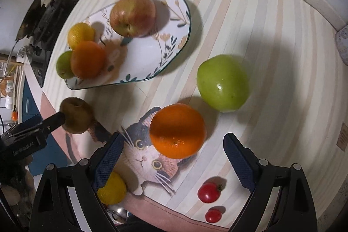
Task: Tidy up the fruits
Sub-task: 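Grasp the brown pear with the left tool while the right tool grasps another orange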
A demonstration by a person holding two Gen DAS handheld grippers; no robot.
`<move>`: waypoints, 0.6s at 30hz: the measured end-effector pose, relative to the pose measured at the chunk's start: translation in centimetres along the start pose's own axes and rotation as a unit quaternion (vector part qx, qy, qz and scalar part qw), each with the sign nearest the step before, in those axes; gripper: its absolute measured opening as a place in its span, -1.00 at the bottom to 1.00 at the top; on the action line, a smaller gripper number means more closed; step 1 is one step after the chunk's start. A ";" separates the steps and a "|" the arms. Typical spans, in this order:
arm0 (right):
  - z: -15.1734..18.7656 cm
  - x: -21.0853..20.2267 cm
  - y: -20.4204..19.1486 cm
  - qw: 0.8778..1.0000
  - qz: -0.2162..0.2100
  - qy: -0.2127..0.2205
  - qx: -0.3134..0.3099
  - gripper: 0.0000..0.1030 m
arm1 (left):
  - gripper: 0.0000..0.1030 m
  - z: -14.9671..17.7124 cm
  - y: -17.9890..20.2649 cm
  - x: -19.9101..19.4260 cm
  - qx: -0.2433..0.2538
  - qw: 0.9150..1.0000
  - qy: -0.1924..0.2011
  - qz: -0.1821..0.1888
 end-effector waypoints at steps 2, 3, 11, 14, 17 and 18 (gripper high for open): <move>-0.1 0.6 -0.3 1.000 0.002 -0.005 0.001 0.83 | 1.00 -0.1 0.6 0.8 0.013 1.000 -0.008 0.006; -0.2 1.0 -0.4 1.000 0.005 -0.009 0.001 0.82 | 1.00 -0.1 0.9 1.2 0.018 1.000 -0.012 0.008; -0.7 2.6 -1.2 1.000 0.013 -0.023 0.000 0.72 | 0.52 -0.7 1.3 3.8 0.023 0.998 -0.033 0.038; -0.8 3.2 -1.5 1.000 0.012 -0.029 -0.001 0.51 | 0.25 -0.7 1.4 4.2 0.026 0.998 -0.035 0.037; -0.7 3.5 -1.8 0.999 0.020 -0.026 -0.003 0.36 | 0.25 -0.8 1.2 4.1 0.020 0.998 -0.028 0.043; -0.7 3.4 -1.8 1.000 0.024 -0.020 -0.004 0.32 | 0.24 -0.7 1.1 4.0 0.018 0.998 -0.027 0.044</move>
Point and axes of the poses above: each gripper's, at about its wrist camera, not at the fingertips, and x roughly the way its jaws point, y to its right, z to its underside, the point moved 1 cm from there along x, roughly the way its jaws point, and after that the axes turned 13 degrees about z, right-handed, at the moved point
